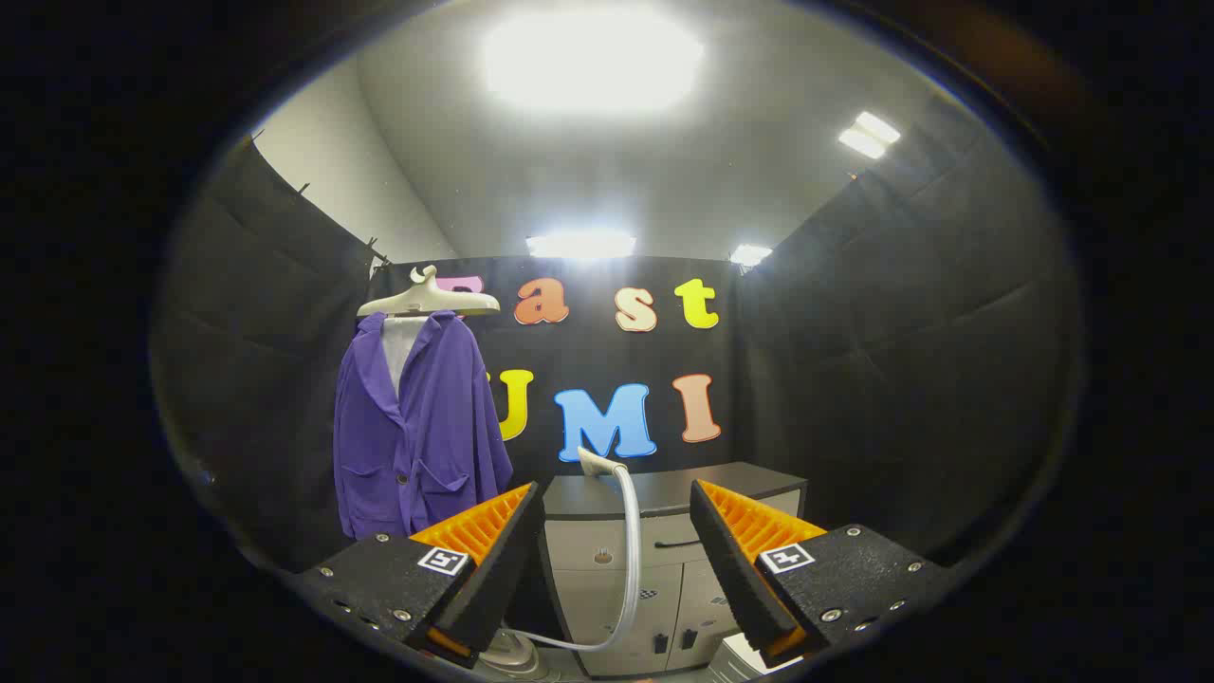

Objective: Iron the clothes twice with a garment steamer, once on the left side and once on the right side.

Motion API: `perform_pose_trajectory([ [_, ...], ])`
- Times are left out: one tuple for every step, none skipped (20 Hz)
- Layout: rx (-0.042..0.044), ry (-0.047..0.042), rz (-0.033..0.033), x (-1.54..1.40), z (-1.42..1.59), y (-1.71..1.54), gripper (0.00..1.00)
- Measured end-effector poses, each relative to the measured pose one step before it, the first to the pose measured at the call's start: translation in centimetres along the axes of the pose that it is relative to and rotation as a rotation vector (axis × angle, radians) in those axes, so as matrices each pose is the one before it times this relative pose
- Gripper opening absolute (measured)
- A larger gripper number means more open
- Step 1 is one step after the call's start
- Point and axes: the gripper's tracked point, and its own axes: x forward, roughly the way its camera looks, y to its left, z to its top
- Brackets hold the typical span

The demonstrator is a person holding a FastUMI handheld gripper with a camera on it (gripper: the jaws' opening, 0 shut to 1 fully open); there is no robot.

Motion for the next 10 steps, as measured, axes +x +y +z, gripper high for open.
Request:
perform_pose_trajectory([
  [-0.0006, 0.00273, -0.00236, 0.18, -0.136, -0.136, 0.95],
  [-0.00059, 0.00215, -0.00303, 0.156, -0.005, -0.012, 0.95],
  [0.00054, 0.00296, -0.00222, 0.118, -0.201, -0.022, 0.95],
  [0.00085, 0.00385, -0.00026, 0.198, -0.083, 0.041, 0.95],
  [-0.00014, 0.00249, -0.00003, 0.107, -0.101, 0.033, 0.95],
  [-0.00116, 0.00248, -0.00149, 0.189, -0.078, 0.007, 0.95],
  [-0.00079, 0.00184, -0.00073, 0.183, -0.124, -0.018, 0.95],
  [-0.00173, 0.00071, -0.00008, 0.132, -0.039, 0.051, 0.95],
  [-0.00169, 0.00092, -0.00058, 0.161, -0.009, 0.081, 0.95],
  [-0.00095, 0.00281, 0.00125, 0.111, -0.26, 0.137, 0.95],
])
